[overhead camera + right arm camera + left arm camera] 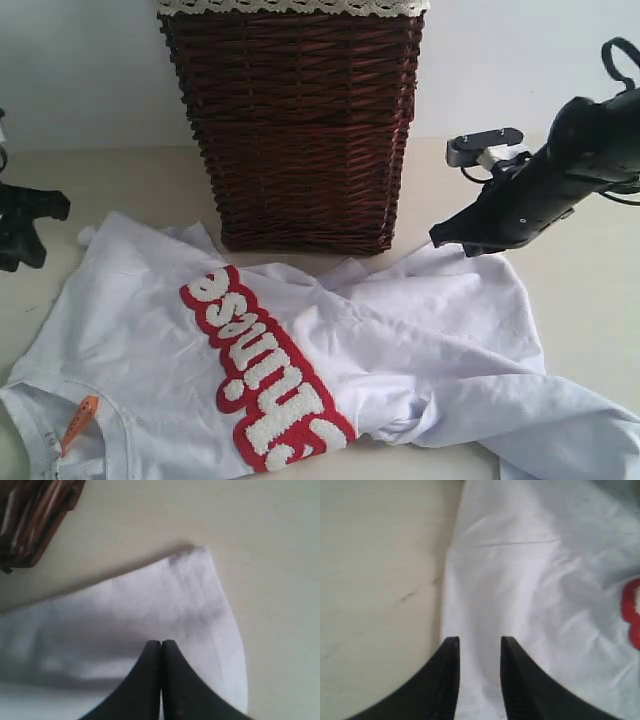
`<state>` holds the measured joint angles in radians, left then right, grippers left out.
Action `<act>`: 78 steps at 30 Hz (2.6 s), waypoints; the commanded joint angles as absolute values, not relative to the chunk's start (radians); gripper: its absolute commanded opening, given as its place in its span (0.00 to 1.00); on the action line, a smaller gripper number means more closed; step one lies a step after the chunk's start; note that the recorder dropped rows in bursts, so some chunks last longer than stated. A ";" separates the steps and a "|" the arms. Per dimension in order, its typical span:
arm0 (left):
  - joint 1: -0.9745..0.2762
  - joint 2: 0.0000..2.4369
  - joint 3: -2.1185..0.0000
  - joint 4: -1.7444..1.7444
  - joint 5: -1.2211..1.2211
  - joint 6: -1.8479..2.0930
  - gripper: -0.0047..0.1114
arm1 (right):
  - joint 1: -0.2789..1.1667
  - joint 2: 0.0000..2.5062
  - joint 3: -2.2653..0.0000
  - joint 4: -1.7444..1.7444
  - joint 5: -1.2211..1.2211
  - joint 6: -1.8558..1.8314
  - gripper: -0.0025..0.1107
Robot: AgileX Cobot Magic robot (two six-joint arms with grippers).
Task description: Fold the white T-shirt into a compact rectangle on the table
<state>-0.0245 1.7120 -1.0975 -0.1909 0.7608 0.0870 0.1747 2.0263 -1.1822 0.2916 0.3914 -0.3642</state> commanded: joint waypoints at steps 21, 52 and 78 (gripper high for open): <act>-0.034 2.122 -1.318 -0.251 0.996 0.270 0.29 | 0.141 2.255 -1.433 -0.352 0.625 0.146 0.02; -0.083 1.732 -1.287 -0.426 0.907 0.500 0.44 | 0.099 1.890 -1.430 -0.178 0.672 0.066 0.11; -0.856 1.623 -0.584 -0.218 0.198 0.568 0.52 | 0.104 1.265 -0.935 0.118 0.633 -0.086 0.12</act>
<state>-0.8682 1.5828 -0.5920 -0.2525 0.2382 0.5800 0.1042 1.2725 -0.9391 0.0923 0.6537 -0.0584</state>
